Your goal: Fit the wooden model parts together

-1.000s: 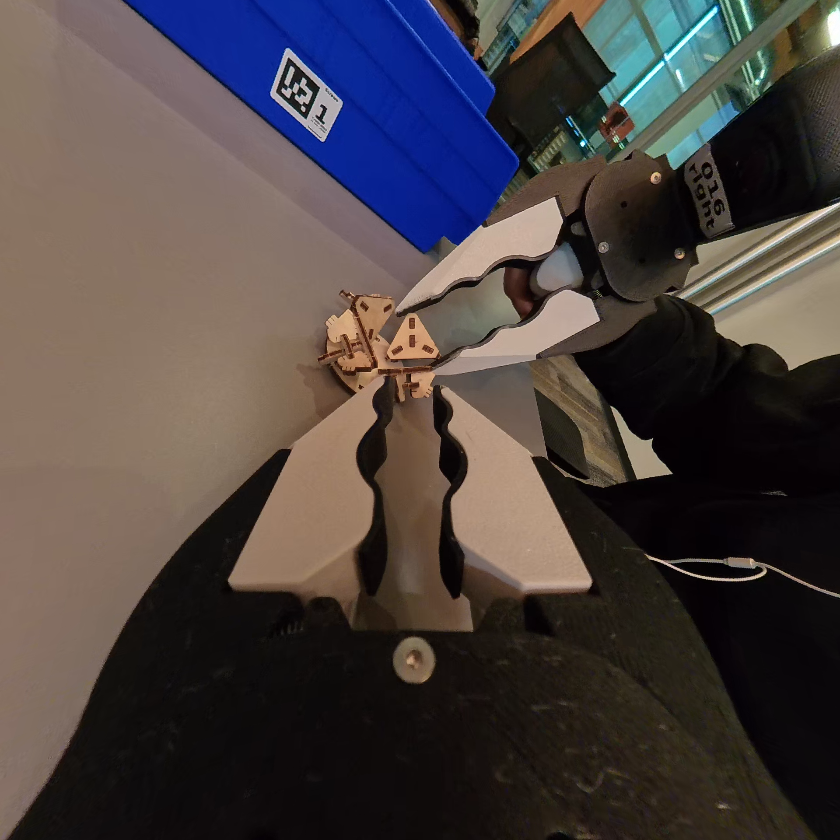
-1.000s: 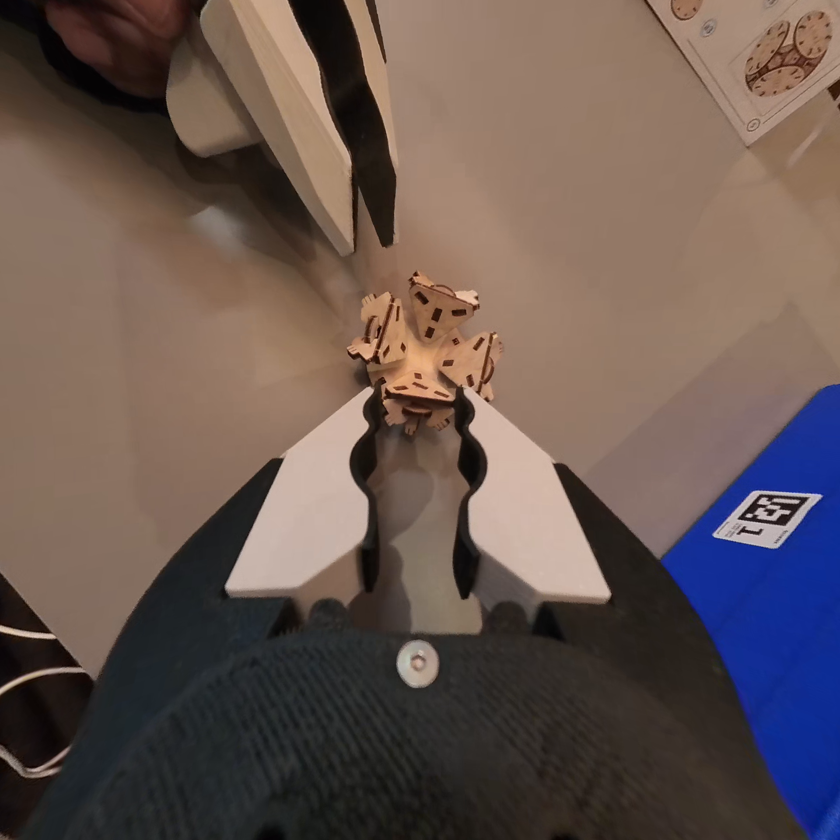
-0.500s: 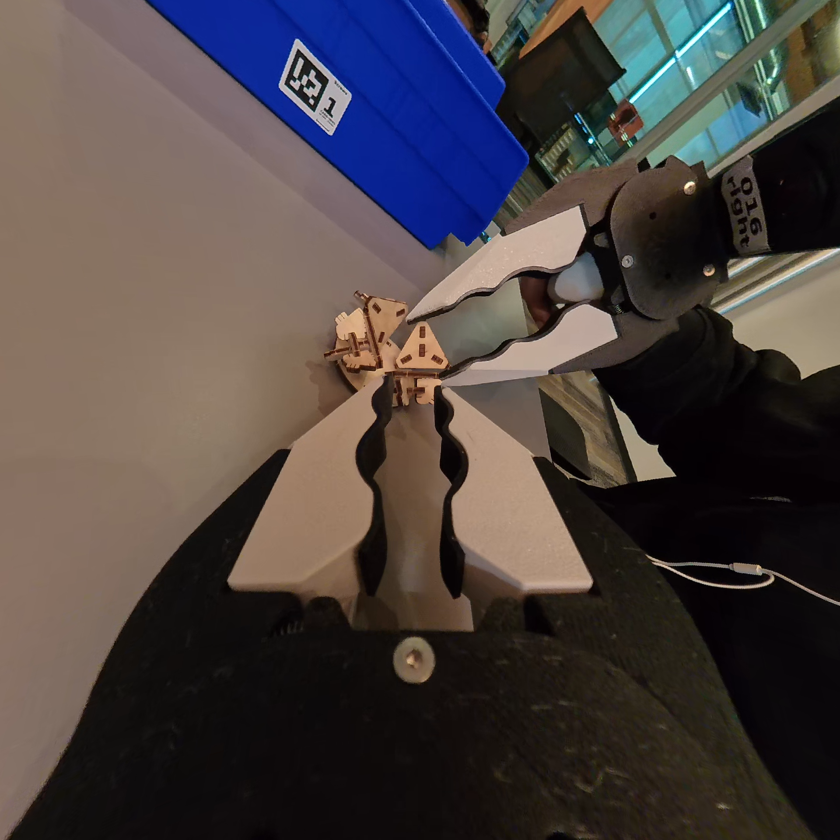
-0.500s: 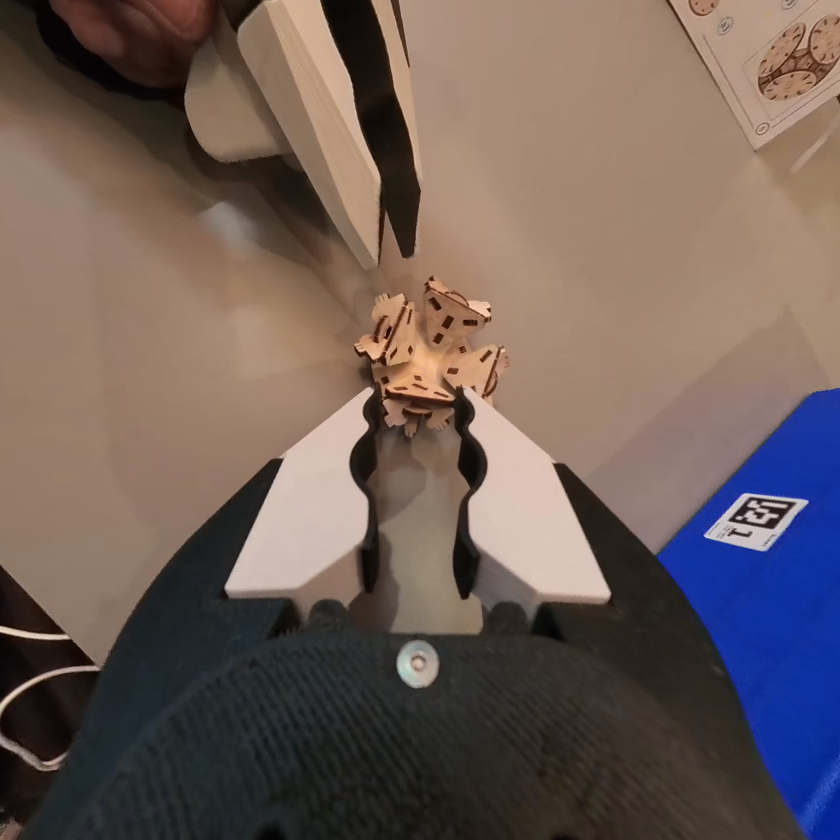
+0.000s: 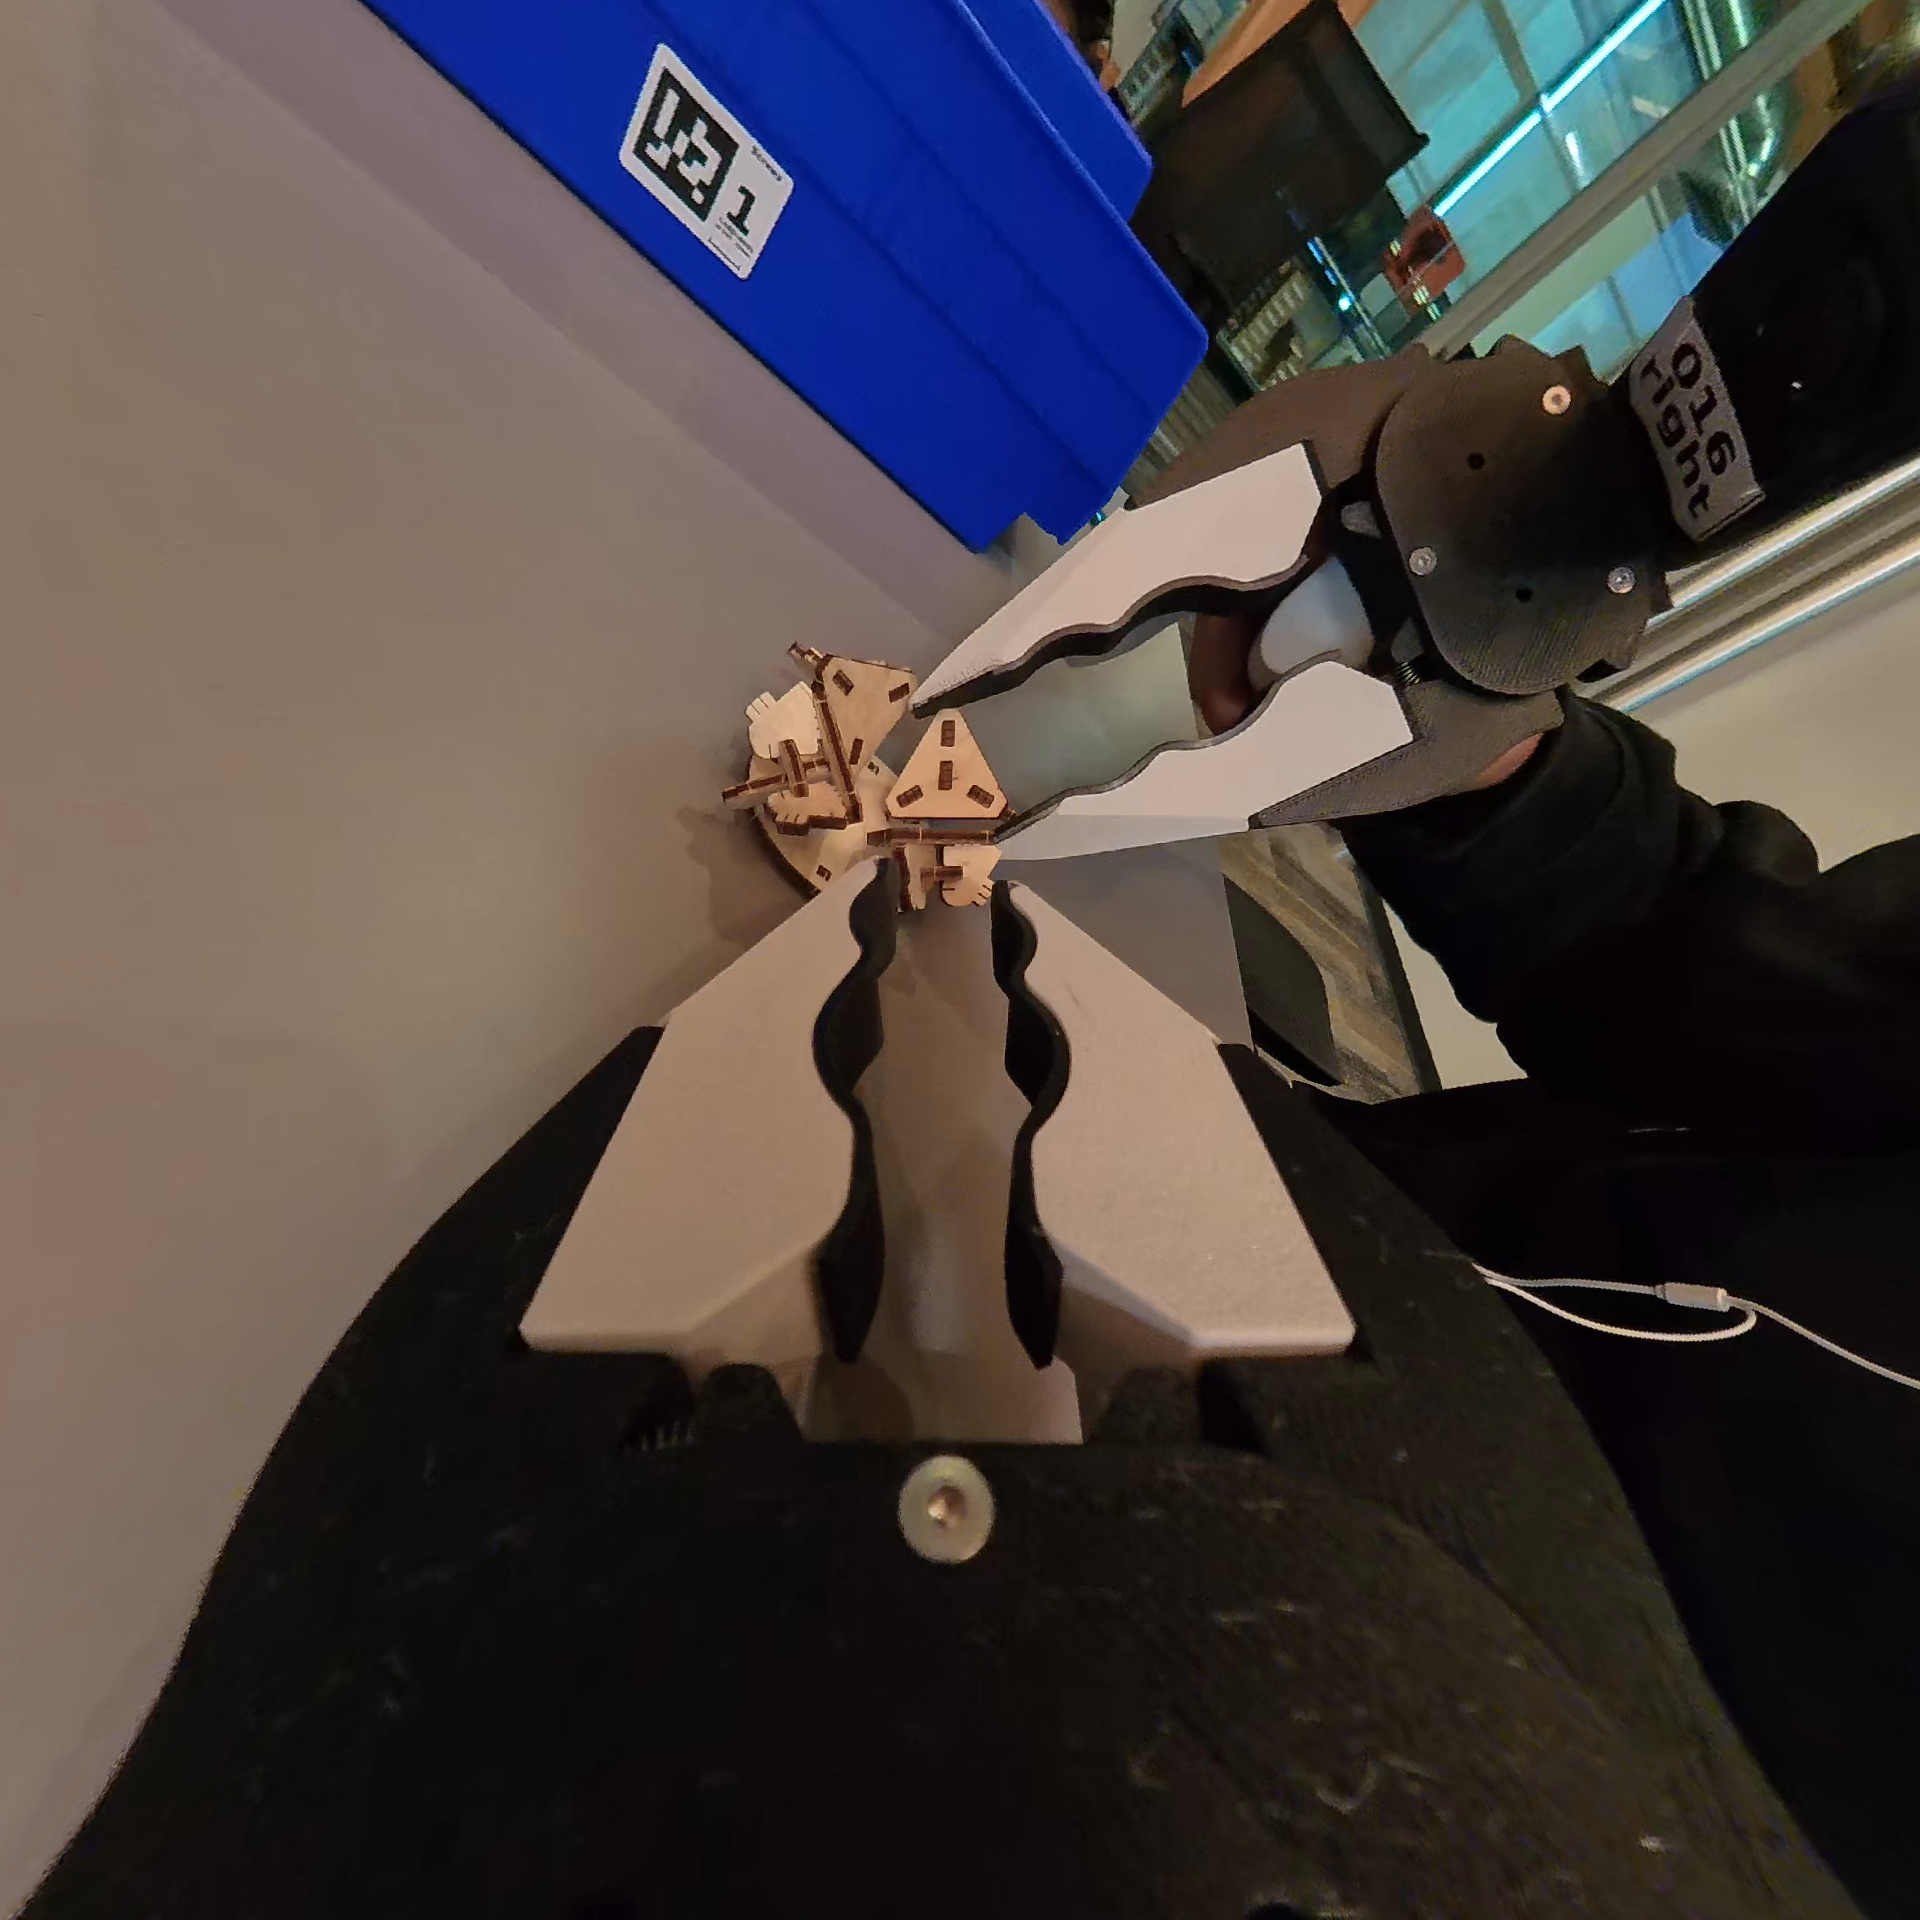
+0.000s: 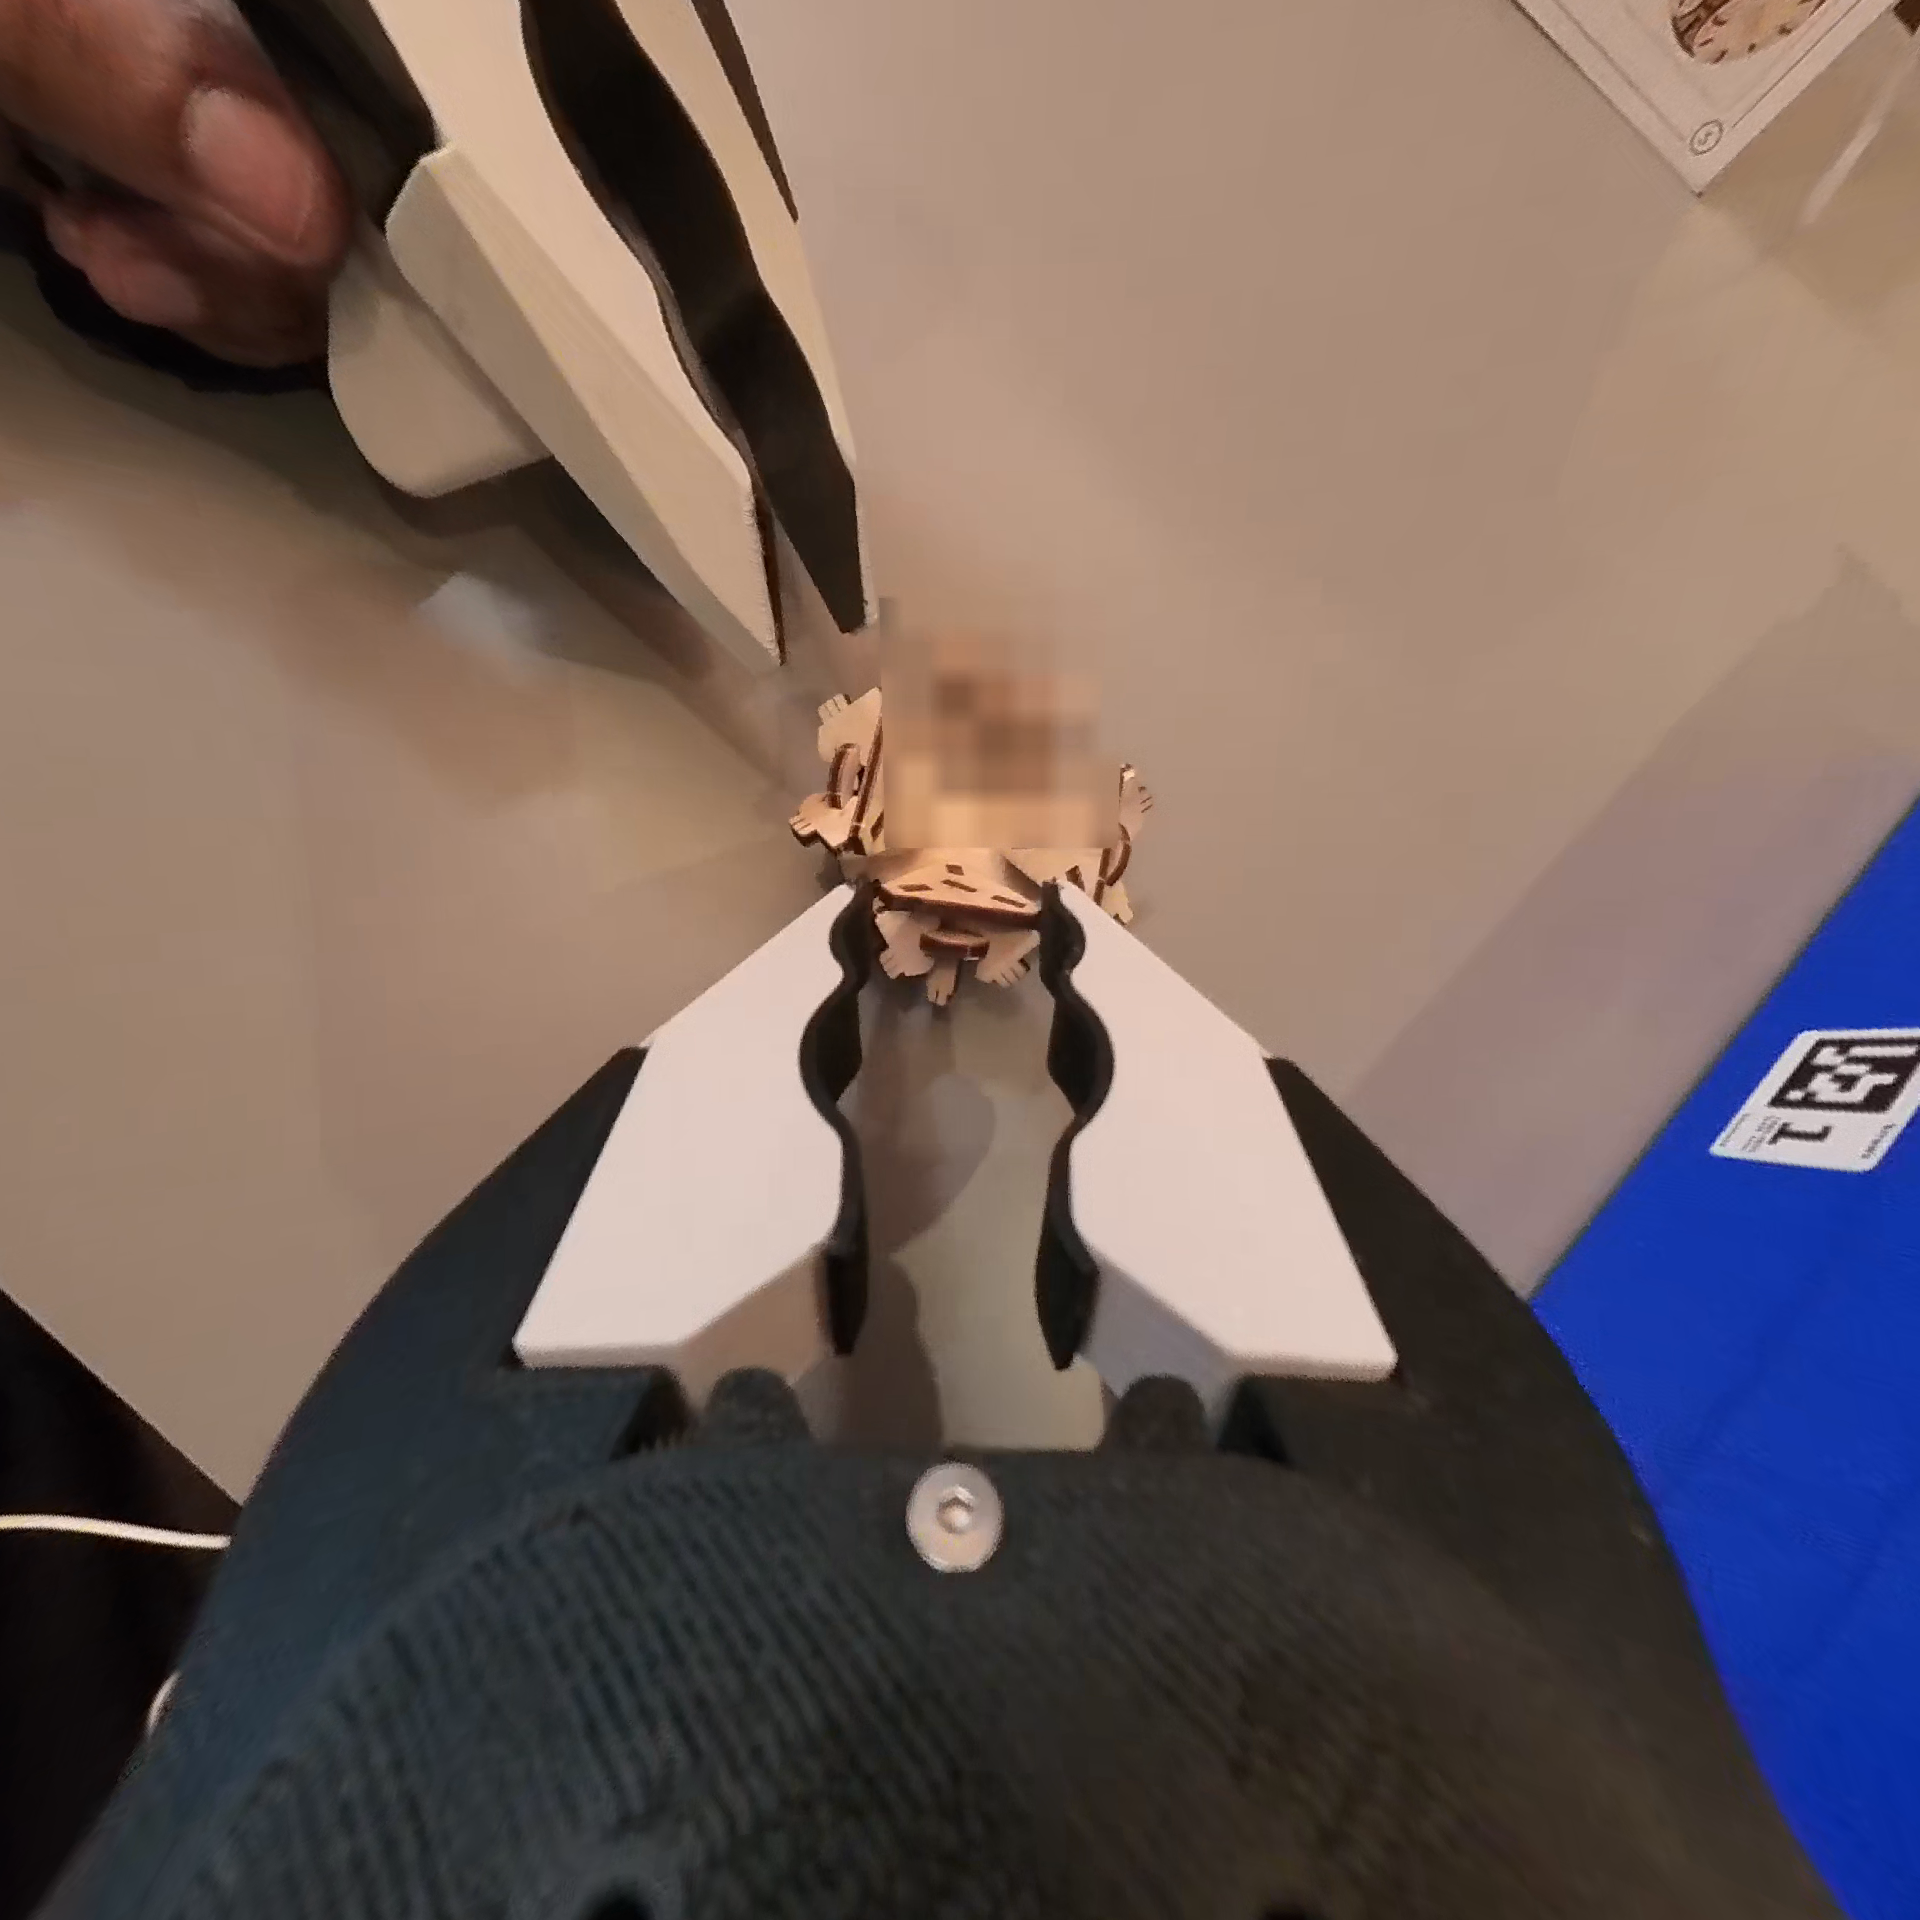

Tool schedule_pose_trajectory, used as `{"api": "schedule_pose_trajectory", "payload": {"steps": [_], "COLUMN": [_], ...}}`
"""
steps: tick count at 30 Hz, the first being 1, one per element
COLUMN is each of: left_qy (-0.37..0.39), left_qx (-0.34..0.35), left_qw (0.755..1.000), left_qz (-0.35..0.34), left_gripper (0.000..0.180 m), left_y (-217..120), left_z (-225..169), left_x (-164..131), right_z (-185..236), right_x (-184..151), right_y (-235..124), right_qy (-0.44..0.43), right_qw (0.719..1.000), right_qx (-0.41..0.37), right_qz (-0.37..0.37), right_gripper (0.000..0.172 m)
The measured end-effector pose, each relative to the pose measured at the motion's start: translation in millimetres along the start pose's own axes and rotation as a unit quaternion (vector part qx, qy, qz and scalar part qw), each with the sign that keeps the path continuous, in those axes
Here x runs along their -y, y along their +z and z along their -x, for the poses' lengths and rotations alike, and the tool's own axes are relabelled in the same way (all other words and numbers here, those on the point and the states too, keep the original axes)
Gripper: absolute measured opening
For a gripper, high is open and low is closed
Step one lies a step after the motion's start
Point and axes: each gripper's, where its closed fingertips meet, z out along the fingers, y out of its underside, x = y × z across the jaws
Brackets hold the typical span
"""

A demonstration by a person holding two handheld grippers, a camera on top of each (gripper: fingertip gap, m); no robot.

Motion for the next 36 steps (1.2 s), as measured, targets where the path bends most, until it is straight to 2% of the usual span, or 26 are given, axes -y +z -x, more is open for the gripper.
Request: {"api": "schedule_pose_trajectory", "payload": {"steps": [19, 21, 27, 30, 36], "left_qy": [0.000, 0.000, -0.001, -0.002, -0.005], "left_qx": [0.000, 0.000, -0.001, -0.002, -0.003], "left_qw": [1.000, 1.000, 1.000, 1.000, 1.000], "left_qz": [-0.001, -0.002, -0.002, -0.002, -0.004], "left_gripper": [0.016, 0.016, 0.016, 0.016, 0.016], "left_y": [-0.2, -0.1, -0.1, -0.3, -0.6], "left_z": [-0.2, -0.2, -0.2, -0.1, 0.0], "left_x": [0.4, 0.4, 0.4, 0.7, 1.2], "right_z": [0.8, 1.4, -2.6, -5.8, -2.9], "right_x": [-0.8, -1.5, 8.8, 15.4, 10.3], "right_y": [0.8, -0.5, -13.1, -18.9, -15.9], "right_qy": [-0.001, -0.002, 0.005, -0.005, -0.014], "right_qw": [1.000, 1.000, 1.000, 0.999, 0.999], "right_qx": [-0.017, -0.013, -0.013, -0.023, -0.029], "right_qz": [0.019, 0.021, -0.013, -0.039, -0.039], "right_gripper": [0.031, 0.036, 0.042, 0.037, 0.039]}}
